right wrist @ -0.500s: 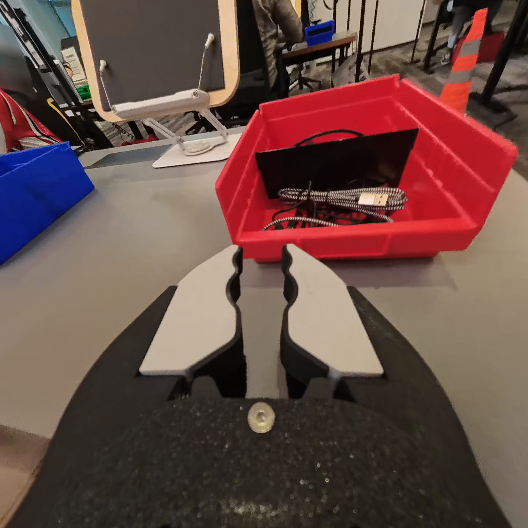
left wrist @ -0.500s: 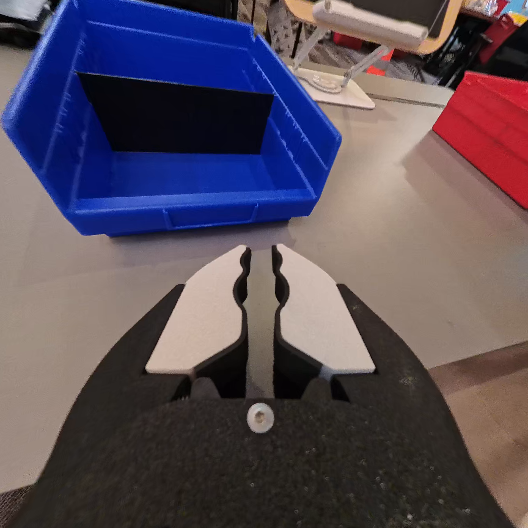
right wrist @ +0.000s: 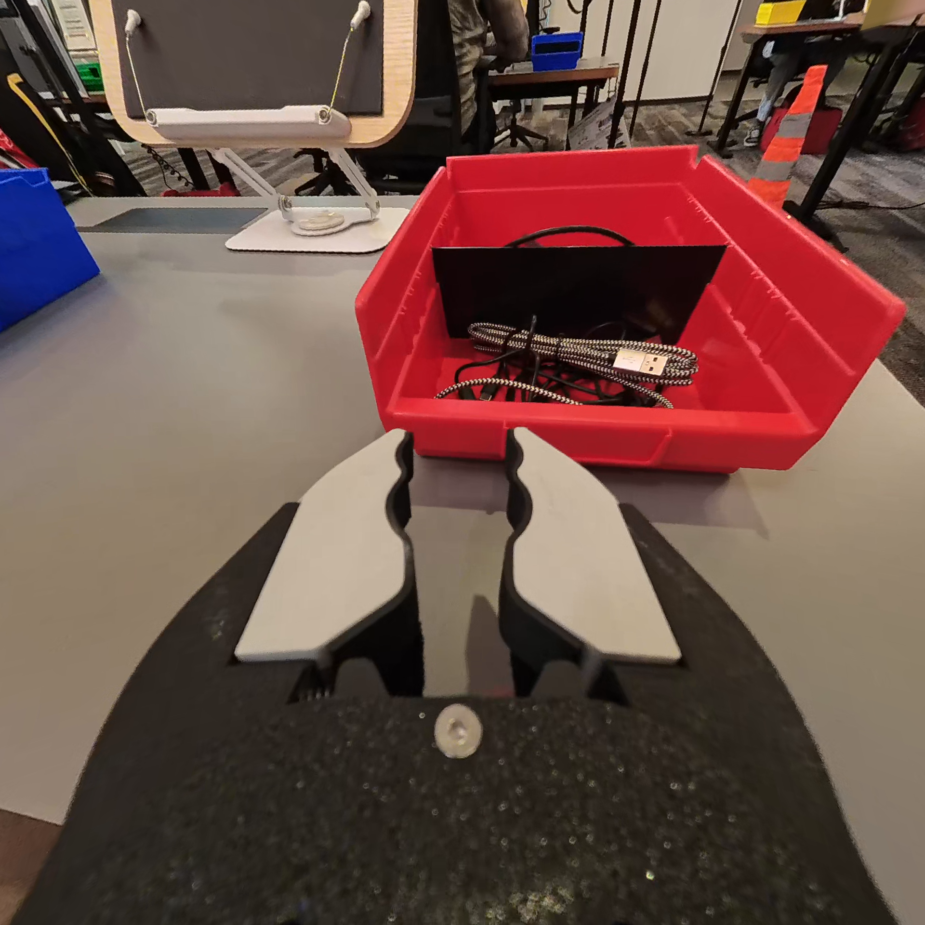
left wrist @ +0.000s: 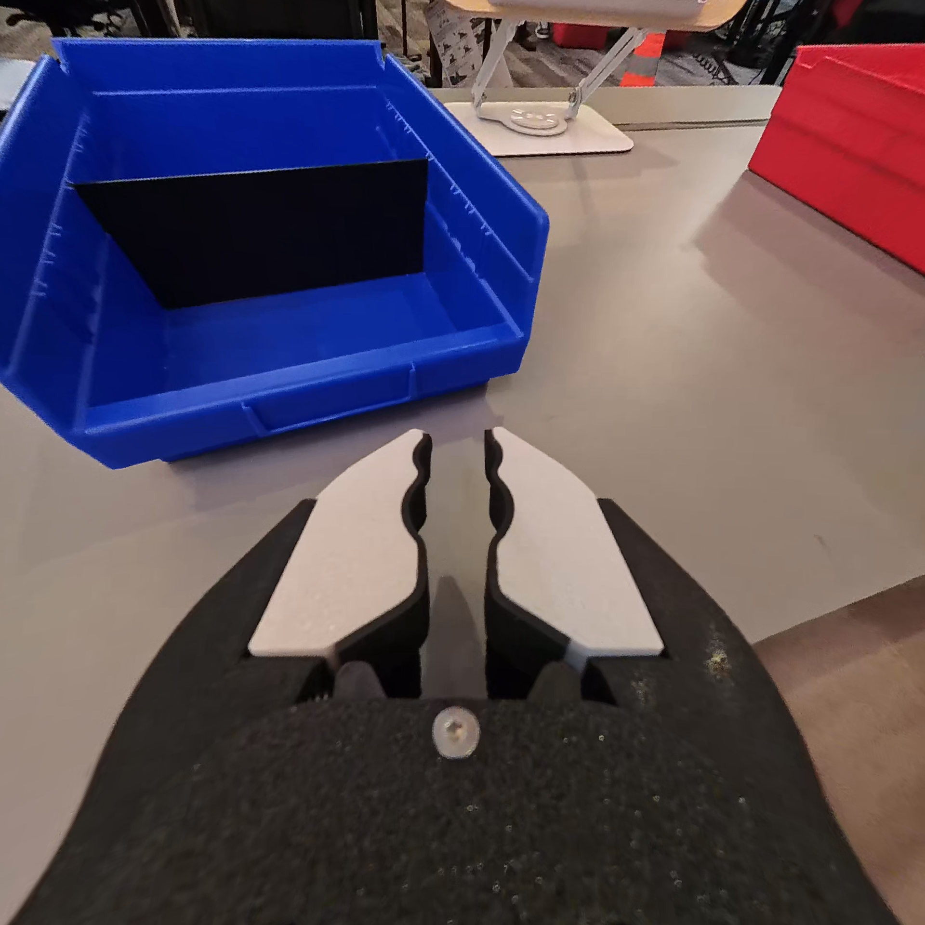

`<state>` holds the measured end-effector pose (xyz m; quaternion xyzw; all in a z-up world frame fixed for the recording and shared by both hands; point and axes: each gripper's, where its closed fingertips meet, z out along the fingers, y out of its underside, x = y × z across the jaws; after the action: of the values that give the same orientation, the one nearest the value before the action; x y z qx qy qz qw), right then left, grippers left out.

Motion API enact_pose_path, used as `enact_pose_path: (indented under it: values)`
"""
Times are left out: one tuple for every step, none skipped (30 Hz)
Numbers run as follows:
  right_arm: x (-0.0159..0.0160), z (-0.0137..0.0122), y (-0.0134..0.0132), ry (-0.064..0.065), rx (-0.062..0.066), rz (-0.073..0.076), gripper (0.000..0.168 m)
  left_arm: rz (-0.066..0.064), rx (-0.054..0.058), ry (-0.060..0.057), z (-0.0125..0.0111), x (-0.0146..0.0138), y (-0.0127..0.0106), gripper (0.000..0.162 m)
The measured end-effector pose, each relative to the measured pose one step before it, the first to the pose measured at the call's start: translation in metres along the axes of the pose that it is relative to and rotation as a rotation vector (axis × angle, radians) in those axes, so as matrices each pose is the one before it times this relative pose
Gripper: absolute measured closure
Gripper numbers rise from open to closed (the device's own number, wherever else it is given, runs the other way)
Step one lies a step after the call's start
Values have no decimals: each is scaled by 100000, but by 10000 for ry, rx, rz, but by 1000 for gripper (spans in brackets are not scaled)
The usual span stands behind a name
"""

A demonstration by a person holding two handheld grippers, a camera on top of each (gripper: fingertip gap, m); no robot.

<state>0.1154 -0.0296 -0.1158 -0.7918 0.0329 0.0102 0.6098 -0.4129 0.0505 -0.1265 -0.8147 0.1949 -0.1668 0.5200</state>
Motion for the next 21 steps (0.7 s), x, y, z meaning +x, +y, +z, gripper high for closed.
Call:
enact_pose_path:
  values:
    - [41, 2, 10, -2, -3, 39, 134, -98, -25, 46, 52, 21, 26, 141]
    - [48, -15, -20, 1, 17, 34, 134, -85, -18, 66, 44, 47, 32, 140]
    - [24, -17, -15, 0, 15, 24, 134, -73, -9, 81, 37, 57, 48, 140]
    - [35, -4, 4, 0, 3, 23, 134, -81, -19, 36, 25, -5, 61, 140]
    - [16, 14, 3, -3, 1, 15, 134, -85, -29, 1, 3, -41, 58, 138]
    - [-12, 26, 27, -17, -22, -1, 134, -69, -10, 21, -10, -2, 26, 136]
    - [-11, 31, 33, -10, -28, -5, 134, -44, 12, 28, -25, 20, 4, 135]
    - [-22, 25, 15, -9, -18, -15, 134, -26, 10, 7, -39, 11, 17, 135]
    - [-10, 21, 22, 9, -13, -27, 134, -7, -6, 13, -40, 36, 48, 135]
    - [1, 27, 13, 20, -15, -36, 134, -9, -9, 24, -26, 52, 34, 135]
    - [-31, 35, 13, 12, -16, -49, 134, -25, 2, 16, -29, 59, 14, 135]
    - [-39, 44, -2, 17, -13, -58, 134, -14, 15, 25, -24, 64, -12, 134]
    - [-95, 50, 1, 19, -15, -46, 133, 5, 5, 39, -10, 69, 14, 134]
    - [-278, 81, -86, -46, 19, 33, 132, 4, -17, 25, -8, 29, 31, 134]
    - [-437, 197, -148, -114, 56, 99, 131, -3, -12, 10, -10, -5, 35, 134]
    - [-563, 371, -135, -158, 14, 35, 129, -16, 9, 17, -35, -9, 11, 134]
    - [-521, 557, -30, -102, -124, -88, 125, -48, 20, 26, -15, -7, -14, 134]
    - [-423, 670, 67, -9, -249, -169, 120, -76, 24, 42, -9, -2, -17, 134]
    - [-407, 696, 24, 10, -245, -177, 117, -86, 13, 71, 45, 50, 4, 134]
    - [-448, 693, -94, -12, -153, -154, 116, -86, -15, 86, 73, 63, 38, 134]
    - [-369, 673, -155, 16, -99, -83, 114, -81, -25, 93, 101, 93, 62, 134]
